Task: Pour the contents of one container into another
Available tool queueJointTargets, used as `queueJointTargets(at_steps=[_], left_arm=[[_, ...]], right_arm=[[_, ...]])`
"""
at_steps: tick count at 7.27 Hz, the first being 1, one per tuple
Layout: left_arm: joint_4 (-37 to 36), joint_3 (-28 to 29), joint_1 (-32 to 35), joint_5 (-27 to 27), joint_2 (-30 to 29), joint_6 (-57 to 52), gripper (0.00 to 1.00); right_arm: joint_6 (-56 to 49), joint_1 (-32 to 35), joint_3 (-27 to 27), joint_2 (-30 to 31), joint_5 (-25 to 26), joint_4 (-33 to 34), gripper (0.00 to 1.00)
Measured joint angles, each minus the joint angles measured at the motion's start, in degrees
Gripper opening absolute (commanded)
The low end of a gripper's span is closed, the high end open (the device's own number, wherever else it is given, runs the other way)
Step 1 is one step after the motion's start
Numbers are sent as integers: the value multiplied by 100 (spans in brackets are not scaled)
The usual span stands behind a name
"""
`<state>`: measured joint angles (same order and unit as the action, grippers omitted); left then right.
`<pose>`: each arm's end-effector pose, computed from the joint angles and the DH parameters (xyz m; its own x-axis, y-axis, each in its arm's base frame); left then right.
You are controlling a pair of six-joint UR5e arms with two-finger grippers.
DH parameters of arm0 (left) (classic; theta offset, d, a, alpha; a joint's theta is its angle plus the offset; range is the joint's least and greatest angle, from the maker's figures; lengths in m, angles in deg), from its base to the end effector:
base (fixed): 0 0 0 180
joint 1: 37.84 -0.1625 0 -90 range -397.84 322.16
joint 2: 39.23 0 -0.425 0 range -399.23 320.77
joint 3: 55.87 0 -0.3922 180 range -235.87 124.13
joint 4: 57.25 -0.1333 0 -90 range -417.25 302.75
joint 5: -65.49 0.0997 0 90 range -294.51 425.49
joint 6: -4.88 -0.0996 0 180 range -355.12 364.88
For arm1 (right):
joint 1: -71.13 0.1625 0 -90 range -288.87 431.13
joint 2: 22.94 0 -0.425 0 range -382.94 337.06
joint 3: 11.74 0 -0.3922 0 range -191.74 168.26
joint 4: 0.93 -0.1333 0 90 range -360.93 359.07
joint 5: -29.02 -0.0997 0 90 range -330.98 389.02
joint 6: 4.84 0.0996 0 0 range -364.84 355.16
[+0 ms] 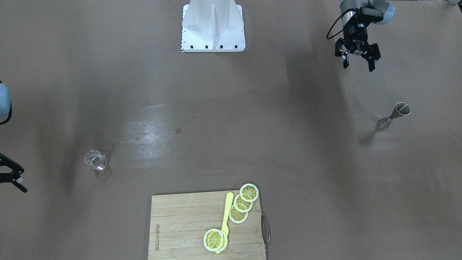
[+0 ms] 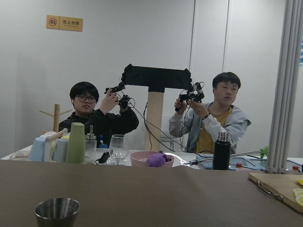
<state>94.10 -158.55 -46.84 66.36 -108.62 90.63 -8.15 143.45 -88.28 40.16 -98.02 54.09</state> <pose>0.3298 -0.1836 0.5334 0.6459 0.1012 -0.7567 0.7496 0.1034 0.6537 -0.1426 -0.6886 0.4285 0.6110 -0.7071 0.3559 0.2372 0.5925 0.7699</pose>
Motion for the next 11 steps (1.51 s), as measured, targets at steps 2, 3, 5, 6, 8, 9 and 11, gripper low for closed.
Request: queueJointTargets(at_steps=[2, 3, 5, 6, 8, 9, 11], left_arm=[[-857, -592, 17, -528, -42, -46, 99], [-1056, -729, 58, -717, -68, -280, 99], [-756, -805, 261, -1197, -159, -1123, 99], [-380, -811, 418, -1512, -214, -1609, 99], [477, -815, 678, -2076, -306, -2757, 99], [849, -815, 856, -2436, -350, -3193, 99], [1224, -812, 1436, -3373, -445, -3651, 99]], right_arm=[[40, 291, -97, 123, 115, 1255, 100], [53, 376, -107, 165, 121, 1776, 100], [65, 549, -156, 253, 51, 2651, 100], [72, 607, -323, 343, -43, 3076, 100], [83, 654, -1040, 847, -202, 3766, 100], [85, 688, -1423, 1166, -250, 4037, 100], [78, 902, -2060, 1779, -350, 4468, 100]])
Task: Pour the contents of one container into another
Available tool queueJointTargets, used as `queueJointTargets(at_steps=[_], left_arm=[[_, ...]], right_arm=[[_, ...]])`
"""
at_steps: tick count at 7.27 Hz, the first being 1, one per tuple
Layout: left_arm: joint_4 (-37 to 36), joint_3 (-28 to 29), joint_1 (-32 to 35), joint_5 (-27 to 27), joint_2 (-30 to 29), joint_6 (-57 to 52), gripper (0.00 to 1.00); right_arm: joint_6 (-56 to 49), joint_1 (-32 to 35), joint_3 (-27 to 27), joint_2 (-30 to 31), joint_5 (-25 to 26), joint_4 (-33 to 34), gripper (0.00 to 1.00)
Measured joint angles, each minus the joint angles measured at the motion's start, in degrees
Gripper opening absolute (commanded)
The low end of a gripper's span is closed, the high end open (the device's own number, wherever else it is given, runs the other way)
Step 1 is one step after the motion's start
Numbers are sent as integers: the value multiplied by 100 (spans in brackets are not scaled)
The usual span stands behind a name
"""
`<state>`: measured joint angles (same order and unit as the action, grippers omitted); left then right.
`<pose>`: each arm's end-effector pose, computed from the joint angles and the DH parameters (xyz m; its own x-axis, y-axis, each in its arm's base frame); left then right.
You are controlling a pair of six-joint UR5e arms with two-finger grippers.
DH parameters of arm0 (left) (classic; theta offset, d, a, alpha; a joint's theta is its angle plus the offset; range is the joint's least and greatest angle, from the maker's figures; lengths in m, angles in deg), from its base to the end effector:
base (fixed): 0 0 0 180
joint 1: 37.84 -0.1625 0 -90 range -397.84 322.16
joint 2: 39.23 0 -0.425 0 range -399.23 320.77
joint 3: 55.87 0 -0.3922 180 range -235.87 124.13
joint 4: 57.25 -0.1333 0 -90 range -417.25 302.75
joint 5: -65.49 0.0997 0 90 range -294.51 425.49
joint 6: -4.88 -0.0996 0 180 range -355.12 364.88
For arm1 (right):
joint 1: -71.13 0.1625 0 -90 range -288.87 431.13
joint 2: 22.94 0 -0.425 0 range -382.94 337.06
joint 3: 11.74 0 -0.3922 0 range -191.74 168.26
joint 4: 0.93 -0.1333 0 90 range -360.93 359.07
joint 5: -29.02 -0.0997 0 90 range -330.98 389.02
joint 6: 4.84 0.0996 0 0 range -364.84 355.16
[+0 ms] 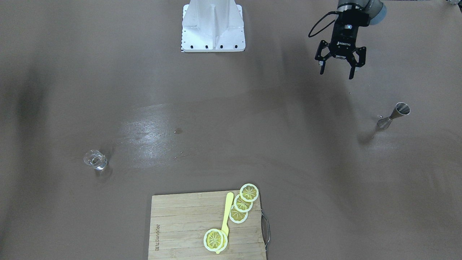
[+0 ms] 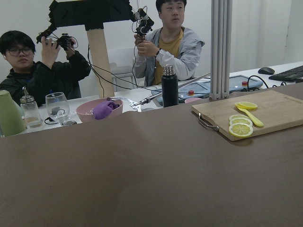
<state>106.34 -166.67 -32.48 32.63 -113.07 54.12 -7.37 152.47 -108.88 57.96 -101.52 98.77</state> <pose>0.3241 -0.2483 0.4524 0.7215 0.2881 -0.6297 0.5260 0.3634 0.7690 -0.0153 -0.5555 0.5363 0.7328 -0.2308 0.6401 0.1821 0.9729 0.1423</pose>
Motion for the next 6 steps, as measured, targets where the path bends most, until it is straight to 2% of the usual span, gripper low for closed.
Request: queueJointTargets(at_steps=[2, 3, 6], left_arm=[[53, -3, 688, -1007, -78, -87, 99], [57, 6, 1163, -1679, -135, -94, 99], [134, 205, 2868, -4217, -227, -98, 99]], right_arm=[[-32, 254, -253, 560, -39, 53, 100], [-57, 361, -266, 743, -33, 40, 100], [-44, 431, -129, 843, -24, -299, 100]])
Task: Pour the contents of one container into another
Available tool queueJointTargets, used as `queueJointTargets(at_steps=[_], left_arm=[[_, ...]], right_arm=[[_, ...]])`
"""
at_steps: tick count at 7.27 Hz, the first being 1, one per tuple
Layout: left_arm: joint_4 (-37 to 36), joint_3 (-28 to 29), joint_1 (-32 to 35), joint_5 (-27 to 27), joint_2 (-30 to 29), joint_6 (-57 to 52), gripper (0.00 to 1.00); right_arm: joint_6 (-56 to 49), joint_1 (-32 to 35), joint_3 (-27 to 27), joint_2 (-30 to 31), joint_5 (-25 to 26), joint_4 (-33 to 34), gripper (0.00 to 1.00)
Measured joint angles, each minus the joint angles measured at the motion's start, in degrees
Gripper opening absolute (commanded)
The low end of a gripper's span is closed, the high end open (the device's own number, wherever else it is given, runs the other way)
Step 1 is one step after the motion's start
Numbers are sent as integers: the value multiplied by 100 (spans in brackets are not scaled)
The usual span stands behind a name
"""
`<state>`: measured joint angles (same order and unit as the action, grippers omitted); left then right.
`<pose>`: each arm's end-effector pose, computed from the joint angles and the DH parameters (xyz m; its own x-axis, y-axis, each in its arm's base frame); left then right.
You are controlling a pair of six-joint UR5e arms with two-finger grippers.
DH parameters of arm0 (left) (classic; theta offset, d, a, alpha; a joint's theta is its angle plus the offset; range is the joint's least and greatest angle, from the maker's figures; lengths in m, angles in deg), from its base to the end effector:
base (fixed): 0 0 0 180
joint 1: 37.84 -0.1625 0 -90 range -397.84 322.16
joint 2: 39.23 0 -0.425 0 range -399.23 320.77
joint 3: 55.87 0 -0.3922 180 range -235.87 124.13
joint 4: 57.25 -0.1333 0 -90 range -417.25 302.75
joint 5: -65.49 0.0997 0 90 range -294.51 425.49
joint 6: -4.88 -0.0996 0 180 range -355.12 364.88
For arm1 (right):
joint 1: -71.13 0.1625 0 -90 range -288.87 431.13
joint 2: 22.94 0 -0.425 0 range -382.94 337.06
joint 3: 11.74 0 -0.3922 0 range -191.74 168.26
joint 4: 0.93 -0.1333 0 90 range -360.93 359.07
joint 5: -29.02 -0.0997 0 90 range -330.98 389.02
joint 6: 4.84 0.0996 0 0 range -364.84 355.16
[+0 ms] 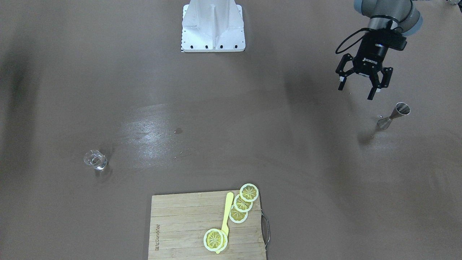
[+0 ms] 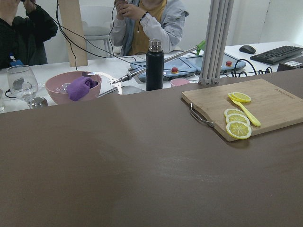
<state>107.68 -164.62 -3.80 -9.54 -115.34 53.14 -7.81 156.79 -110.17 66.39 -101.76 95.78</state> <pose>0.2434 -0.3563 0.4608 0.6099 0.3642 -0.7039 0.4629 0.5572 0.6894 0.0306 -0.4987 0.5966 0.7481 -0.1360 0.6496 0.1145 0.9906 0.0755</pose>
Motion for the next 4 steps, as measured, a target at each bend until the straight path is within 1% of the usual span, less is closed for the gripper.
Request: queueJointTargets(at_steps=[2, 4], left_arm=[[102, 388, 1199, -1886, -7, 0, 99], [-73, 942, 2403, -3934, -25, -3, 99]], right_arm=[[5, 3, 58, 5, -21, -127, 100], [0, 7, 36, 33, -20, -149, 100]])
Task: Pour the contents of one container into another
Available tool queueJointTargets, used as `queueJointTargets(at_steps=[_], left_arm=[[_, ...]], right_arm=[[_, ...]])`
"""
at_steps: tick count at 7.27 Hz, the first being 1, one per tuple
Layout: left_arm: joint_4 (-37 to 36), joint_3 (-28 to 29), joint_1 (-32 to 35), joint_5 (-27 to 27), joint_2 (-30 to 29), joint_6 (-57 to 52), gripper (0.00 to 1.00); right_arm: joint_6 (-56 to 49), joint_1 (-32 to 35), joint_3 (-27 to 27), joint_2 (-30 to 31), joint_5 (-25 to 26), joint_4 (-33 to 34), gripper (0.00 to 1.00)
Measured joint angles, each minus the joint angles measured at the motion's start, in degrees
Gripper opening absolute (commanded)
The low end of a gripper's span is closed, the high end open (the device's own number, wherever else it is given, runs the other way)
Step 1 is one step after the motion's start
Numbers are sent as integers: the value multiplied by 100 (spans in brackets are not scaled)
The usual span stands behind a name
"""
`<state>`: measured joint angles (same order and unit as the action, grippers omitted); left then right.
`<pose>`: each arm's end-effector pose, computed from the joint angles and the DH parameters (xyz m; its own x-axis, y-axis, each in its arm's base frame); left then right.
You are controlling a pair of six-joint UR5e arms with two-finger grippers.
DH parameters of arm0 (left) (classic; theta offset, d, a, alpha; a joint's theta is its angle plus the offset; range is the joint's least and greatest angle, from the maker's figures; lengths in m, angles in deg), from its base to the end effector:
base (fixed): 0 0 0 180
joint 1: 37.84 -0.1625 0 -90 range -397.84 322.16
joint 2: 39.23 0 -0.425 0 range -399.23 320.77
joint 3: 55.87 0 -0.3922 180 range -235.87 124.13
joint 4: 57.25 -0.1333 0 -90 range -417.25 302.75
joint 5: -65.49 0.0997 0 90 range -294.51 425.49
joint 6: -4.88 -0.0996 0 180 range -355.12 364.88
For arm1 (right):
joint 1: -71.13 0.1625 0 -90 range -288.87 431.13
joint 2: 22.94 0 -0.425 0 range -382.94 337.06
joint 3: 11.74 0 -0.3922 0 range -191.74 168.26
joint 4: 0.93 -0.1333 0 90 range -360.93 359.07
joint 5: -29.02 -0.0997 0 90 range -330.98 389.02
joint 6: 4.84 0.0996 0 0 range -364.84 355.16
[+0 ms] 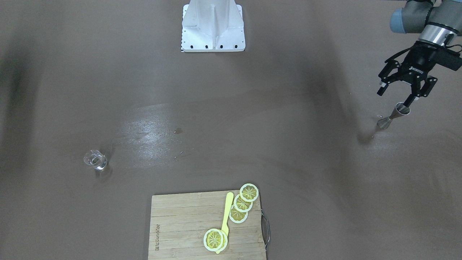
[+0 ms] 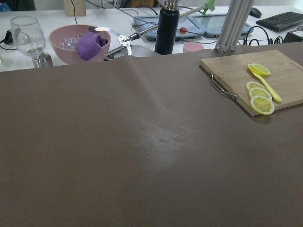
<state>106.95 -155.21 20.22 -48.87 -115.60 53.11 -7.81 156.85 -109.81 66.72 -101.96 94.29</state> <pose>0.1389 -0.3971 0.5424 0.5140 0.3226 -0.7948 0.3027 0.7988 0.5199 0.0309 -0.4979 0.5997 0.7452 -0.1442 0.6510 0.1133 0.9895 0.0895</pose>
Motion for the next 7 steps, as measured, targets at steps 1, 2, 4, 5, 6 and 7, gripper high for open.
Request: queueJointTargets(at_steps=[1, 2, 4, 5, 6, 7], left_arm=[[-287, 202, 436, -771, -52, -4, 99], [-745, 305, 758, -1300, -104, -5, 99], [-1924, 354, 1234, -1950, -154, -8, 99], [-2645, 346, 1348, -2109, -202, -12, 99], [-3324, 333, 1413, -2175, -261, -31, 99], [-3961, 330, 1510, -2178, -295, -360, 99]], right_arm=[[3, 3, 5, 13, 0, 0, 100], [8, 3, 18, 24, -3, 3, 100], [6, 3, 25, 42, -16, 5, 100], [0, 4, 13, 47, -31, 4, 100], [-5, 5, -3, 49, -47, 0, 100], [-8, 5, -15, 49, -55, -4, 100]])
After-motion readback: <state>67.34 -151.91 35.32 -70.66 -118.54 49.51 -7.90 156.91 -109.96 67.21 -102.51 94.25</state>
